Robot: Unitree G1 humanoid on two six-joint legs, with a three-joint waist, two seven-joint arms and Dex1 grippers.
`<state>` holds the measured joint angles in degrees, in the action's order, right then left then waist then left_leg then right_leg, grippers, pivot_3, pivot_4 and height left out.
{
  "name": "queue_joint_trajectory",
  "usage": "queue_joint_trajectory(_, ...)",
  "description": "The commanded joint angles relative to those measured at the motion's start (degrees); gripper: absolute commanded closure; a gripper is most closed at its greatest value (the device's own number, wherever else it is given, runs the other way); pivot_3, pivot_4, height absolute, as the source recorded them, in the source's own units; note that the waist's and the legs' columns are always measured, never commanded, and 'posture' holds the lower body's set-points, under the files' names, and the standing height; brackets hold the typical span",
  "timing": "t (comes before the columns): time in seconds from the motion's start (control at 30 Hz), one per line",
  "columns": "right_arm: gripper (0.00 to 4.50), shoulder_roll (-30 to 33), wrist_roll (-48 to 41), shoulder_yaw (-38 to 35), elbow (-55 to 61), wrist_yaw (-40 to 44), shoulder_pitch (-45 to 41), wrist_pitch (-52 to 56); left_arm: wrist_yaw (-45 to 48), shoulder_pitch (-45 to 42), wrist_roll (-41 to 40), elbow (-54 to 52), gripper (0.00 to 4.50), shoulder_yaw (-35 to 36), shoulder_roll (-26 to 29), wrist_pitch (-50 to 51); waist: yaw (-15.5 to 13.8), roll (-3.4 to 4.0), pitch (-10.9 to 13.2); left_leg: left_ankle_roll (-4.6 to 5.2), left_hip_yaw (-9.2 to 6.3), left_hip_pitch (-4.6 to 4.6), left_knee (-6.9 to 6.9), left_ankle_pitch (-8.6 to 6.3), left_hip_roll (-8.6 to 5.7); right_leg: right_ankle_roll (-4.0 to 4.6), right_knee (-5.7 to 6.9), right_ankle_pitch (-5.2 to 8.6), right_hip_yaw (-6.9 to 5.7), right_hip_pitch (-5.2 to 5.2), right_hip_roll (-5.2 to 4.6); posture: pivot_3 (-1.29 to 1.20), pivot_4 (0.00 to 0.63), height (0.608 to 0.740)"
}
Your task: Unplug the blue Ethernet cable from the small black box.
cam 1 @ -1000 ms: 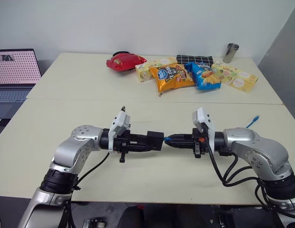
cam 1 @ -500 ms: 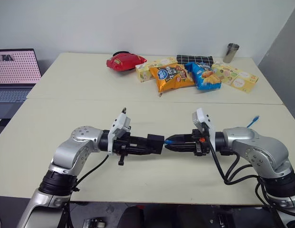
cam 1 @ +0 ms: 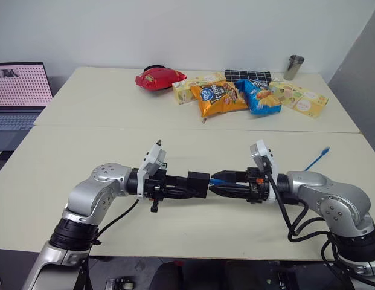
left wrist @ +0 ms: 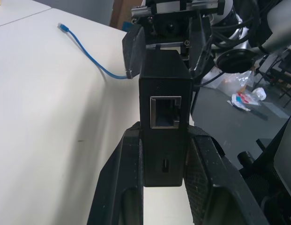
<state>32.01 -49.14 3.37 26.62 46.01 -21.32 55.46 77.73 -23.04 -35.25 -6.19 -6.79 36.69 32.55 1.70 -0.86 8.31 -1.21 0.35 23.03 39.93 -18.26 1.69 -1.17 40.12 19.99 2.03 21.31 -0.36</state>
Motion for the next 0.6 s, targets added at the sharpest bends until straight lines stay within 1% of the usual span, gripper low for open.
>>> queue_joint_trajectory(0.03, 2.33, 0.28, -1.03, -1.05, 1.77, 0.16, -0.05, -1.06, -0.30, 0.04, -1.30, -1.37, 3.71, 1.44, -0.10, 0.10, 0.00, 0.00, 0.00, 0.00, 0.00, 0.00, 0.00, 0.00, 0.00, 0.00, 0.00, 0.00, 0.00, 0.00, 0.00, 0.00, 0.150, 0.740)
queue_joint_trajectory(0.1, 2.33, 0.31, -1.09, -1.12, 1.60, 0.23, -0.19, -1.02, -0.36, 0.03, -1.31, -1.30, 3.71, 1.32, -0.04, 0.03, 0.00, 0.00, 0.00, 0.00, 0.00, 0.00, 0.00, 0.00, 0.00, 0.00, 0.00, 0.00, 0.01, 0.00, 0.00, 0.00, 0.150, 0.740)
queue_joint_trajectory(0.17, 2.70, 0.33, -1.24, -1.26, 1.43, 0.30, -0.34, -0.94, -0.38, 0.11, -1.30, -1.32, 3.71, 1.19, 0.03, -0.08, 0.01, 0.00, 0.00, 0.00, 0.00, 0.00, 0.00, 0.00, 0.00, 0.00, -0.01, 0.00, 0.00, 0.00, 0.00, 0.00, 0.150, 0.740)
queue_joint_trajectory(0.2, 2.73, 0.32, -1.37, -1.33, 1.33, 0.35, -0.42, -0.87, -0.35, 0.21, -1.25, -1.33, 3.71, 1.12, 0.08, -0.19, 0.00, 0.00, 0.00, 0.00, 0.00, 0.00, 0.00, 0.00, 0.00, 0.00, -0.01, 0.00, 0.00, 0.00, 0.00, 0.00, 0.150, 0.740)
queue_joint_trajectory(0.37, 4.00, 0.36, -2.20, -1.65, 1.14, 0.54, -0.81, -0.30, 0.05, 0.87, -0.81, -1.39, 3.71, 0.82, 0.44, -0.97, 0.00, 0.00, 0.00, 0.00, 0.00, 0.00, 0.00, 0.00, 0.00, 0.00, -0.01, 0.00, 0.00, 0.00, 0.00, 0.00, 0.150, 0.740)
queue_joint_trajectory(0.43, 4.38, 0.64, -2.82, -1.64, 1.04, 0.82, -1.06, 0.10, 0.34, 1.07, -0.52, -1.45, 3.71, 0.56, 0.64, -1.36, 0.00, 0.00, 0.00, 0.00, 0.00, 0.00, 0.00, 0.00, 0.00, 0.00, -0.01, 0.00, 0.01, 0.00, 0.00, 0.00, 0.150, 0.740)
queue_joint_trajectory(0.47, 4.44, 0.78, -3.12, -1.60, 1.08, 0.85, -1.09, 0.21, 0.45, 1.17, -0.43, -1.53, 3.71, 0.49, 0.73, -1.49, 0.00, 0.00, 0.00, 0.00, 0.00, 0.00, 0.00, 0.00, 0.00, 0.00, -0.01, 0.00, 0.00, 0.00, 0.00, 0.00, 0.150, 0.740)
queue_joint_trajectory(0.6, 4.44, 1.52, -3.49, -1.07, 0.95, 1.50, -1.40, 0.61, 1.09, 1.35, -0.35, -2.16, 3.71, 0.05, 0.95, -1.47, 0.00, 0.00, 0.00, 0.00, 0.00, 0.00, -0.01, 0.00, 0.00, 0.00, -0.02, 0.00, 0.00, 0.00, 0.00, 0.00, 0.150, 0.740)
